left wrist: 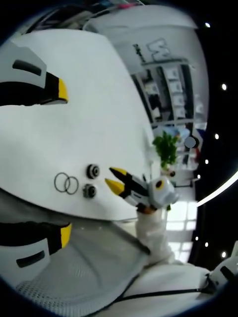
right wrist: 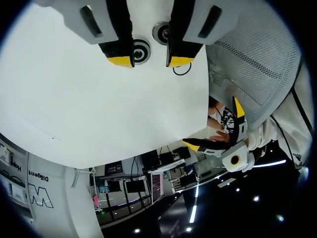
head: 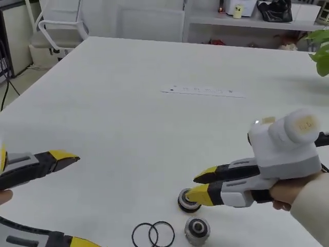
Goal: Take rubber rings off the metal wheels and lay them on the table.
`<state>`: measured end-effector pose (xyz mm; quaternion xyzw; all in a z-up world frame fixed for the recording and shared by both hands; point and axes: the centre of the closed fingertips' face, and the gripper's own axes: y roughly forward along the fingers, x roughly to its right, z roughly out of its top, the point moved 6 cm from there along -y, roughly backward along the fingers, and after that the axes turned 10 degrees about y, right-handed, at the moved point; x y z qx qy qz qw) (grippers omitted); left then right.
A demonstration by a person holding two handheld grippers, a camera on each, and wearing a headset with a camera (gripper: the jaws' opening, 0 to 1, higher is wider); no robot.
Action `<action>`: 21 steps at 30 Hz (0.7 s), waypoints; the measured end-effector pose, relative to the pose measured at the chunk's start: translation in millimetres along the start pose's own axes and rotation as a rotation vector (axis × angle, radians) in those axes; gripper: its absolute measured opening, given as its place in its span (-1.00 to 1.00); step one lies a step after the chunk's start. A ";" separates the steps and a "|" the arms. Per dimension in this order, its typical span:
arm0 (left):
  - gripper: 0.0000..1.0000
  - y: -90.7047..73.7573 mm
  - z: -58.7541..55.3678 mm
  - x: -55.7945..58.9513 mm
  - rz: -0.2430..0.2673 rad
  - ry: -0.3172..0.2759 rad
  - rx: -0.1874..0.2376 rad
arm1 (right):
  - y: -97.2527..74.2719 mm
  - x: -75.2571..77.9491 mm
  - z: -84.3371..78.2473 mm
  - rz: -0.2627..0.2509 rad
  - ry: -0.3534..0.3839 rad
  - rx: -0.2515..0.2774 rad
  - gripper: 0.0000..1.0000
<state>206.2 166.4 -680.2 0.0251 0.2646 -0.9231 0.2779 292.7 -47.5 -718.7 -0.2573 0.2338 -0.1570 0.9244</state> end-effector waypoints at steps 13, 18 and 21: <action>0.97 9.8 31.6 -17.6 -0.015 0.068 0.044 | -9.5 16.9 -8.3 -0.035 -0.027 0.007 -0.55; 0.95 17.6 43.4 -23.2 -0.024 0.095 0.060 | -8.2 20.8 -15.8 -0.031 -0.035 -0.008 -0.56; 0.93 24.6 54.2 -27.2 -0.026 0.117 0.089 | -7.3 25.5 -22.0 -0.042 -0.023 -0.026 -0.55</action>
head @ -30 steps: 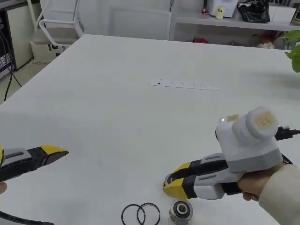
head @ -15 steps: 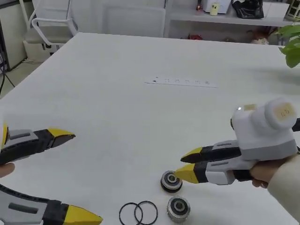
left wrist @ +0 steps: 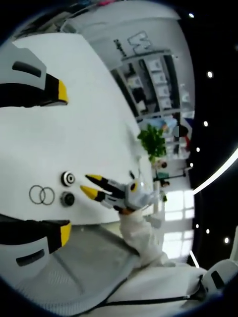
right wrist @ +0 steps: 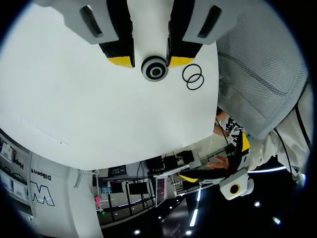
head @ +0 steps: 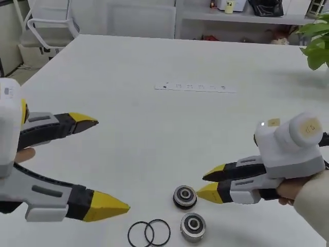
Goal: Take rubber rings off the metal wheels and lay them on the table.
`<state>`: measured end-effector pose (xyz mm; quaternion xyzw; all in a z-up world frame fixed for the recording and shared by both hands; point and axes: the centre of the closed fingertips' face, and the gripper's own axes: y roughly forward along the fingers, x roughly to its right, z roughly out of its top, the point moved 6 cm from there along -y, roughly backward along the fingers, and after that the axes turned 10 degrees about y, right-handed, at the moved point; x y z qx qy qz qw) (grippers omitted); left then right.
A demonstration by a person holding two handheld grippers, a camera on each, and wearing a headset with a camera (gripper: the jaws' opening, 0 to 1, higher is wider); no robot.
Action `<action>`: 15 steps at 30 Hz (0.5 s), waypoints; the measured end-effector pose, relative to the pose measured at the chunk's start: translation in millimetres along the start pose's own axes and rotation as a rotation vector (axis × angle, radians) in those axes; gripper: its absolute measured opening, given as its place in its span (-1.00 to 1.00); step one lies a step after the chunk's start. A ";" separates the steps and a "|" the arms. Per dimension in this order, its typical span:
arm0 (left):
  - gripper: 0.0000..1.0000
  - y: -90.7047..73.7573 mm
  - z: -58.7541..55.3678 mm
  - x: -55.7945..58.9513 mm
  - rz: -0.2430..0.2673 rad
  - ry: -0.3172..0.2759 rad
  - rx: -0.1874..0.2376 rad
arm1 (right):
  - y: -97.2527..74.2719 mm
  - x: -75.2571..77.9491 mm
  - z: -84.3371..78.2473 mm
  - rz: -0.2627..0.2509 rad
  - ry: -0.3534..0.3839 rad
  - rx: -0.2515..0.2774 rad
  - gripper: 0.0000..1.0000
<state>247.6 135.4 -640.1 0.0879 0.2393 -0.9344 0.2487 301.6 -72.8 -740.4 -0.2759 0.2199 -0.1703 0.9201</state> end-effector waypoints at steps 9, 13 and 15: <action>0.87 26.7 19.6 -8.5 -0.034 0.052 0.042 | 2.2 6.2 -8.5 -0.002 -0.006 -0.004 -0.55; 0.79 42.9 24.9 -6.9 -0.068 0.104 0.053 | 5.7 6.6 -13.0 0.003 -0.023 -0.013 -0.55; 0.73 49.2 25.3 -5.5 -0.082 0.108 0.054 | 6.7 6.2 -13.6 0.000 -0.037 -0.016 -0.54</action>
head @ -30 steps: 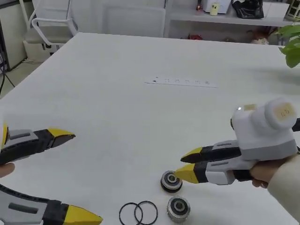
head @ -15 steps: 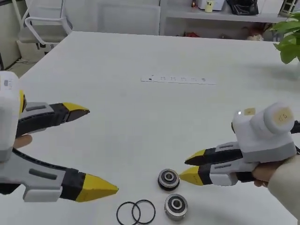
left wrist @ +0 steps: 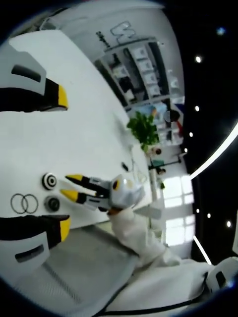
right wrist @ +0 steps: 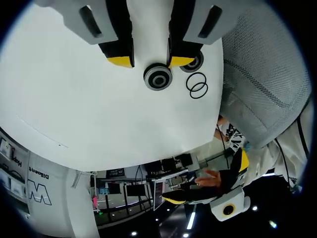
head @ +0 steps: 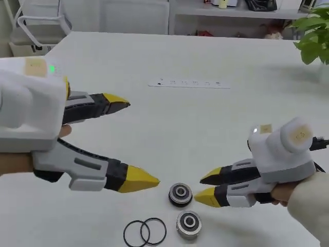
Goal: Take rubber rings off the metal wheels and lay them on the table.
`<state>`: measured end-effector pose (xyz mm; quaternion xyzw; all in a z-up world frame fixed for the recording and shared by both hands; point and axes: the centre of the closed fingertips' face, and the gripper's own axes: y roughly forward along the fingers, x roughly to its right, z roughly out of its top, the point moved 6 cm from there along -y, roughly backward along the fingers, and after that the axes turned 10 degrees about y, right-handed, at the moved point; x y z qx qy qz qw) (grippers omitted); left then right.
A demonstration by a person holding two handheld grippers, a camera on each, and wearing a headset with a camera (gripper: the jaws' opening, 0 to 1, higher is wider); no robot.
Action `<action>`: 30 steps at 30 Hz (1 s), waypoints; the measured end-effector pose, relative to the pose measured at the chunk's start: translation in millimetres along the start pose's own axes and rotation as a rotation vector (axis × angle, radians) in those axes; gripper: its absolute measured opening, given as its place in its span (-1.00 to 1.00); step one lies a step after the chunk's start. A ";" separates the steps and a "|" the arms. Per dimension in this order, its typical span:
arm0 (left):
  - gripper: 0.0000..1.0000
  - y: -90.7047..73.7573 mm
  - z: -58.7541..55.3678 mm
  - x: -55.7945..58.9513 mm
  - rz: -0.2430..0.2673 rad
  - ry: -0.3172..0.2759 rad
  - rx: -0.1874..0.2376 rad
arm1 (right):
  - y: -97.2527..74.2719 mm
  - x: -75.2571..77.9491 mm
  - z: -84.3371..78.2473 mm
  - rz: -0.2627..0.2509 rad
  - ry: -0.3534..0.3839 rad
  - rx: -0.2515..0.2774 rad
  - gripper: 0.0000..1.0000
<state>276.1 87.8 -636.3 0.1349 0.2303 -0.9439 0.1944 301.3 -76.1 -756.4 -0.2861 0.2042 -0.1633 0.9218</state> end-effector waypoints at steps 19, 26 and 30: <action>0.19 60.2 -17.9 9.5 -0.071 0.015 0.031 | 8.2 -4.7 -4.9 0.031 -0.018 -0.008 -0.63; -0.07 76.9 -39.0 17.6 -0.110 0.003 -0.007 | 10.7 -3.1 -5.6 0.033 0.000 -0.001 -0.63; -0.10 81.8 -50.9 23.8 -0.124 -0.003 -0.037 | 11.9 -3.0 -7.0 0.033 0.002 -0.005 -0.63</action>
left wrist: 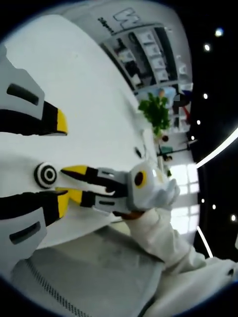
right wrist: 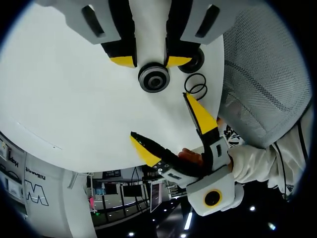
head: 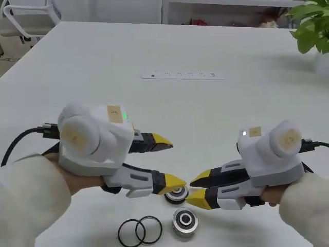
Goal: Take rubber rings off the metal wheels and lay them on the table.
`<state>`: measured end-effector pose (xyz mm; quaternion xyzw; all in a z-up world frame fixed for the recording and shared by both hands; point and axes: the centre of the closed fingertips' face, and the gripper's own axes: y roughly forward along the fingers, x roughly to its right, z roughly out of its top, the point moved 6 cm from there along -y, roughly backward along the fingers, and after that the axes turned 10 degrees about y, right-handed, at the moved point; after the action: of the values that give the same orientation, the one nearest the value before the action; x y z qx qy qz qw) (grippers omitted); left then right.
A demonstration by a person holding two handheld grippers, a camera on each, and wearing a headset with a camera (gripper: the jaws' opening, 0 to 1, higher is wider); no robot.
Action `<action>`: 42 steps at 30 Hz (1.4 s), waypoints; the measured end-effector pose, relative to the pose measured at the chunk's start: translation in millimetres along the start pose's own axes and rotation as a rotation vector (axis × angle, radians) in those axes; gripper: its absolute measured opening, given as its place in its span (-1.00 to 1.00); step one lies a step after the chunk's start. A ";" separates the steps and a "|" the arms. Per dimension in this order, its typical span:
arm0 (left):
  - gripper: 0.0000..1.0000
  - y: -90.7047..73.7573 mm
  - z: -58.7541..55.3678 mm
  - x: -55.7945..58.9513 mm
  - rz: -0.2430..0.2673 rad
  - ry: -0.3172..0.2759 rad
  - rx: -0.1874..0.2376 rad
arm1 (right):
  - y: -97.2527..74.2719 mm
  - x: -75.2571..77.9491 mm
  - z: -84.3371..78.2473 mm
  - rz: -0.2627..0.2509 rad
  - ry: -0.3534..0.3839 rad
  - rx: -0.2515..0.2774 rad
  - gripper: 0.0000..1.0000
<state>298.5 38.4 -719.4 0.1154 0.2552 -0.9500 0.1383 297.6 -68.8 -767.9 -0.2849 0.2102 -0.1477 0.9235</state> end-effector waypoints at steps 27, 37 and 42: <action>-0.66 22.8 -29.2 18.0 -0.051 -0.036 -0.075 | 6.7 -0.2 -2.0 0.015 0.013 0.009 -0.66; -0.71 22.1 -31.4 19.6 -0.047 -0.042 -0.067 | 6.1 0.5 -3.4 0.005 -0.040 -0.010 -0.82; -0.71 21.4 -31.3 20.2 -0.045 -0.043 -0.063 | 5.6 0.0 -3.3 0.008 -0.034 -0.009 -0.90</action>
<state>291.2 32.6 -761.4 0.0847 0.2842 -0.9467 0.1258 296.9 -65.8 -773.6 -0.2909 0.1962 -0.1380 0.9262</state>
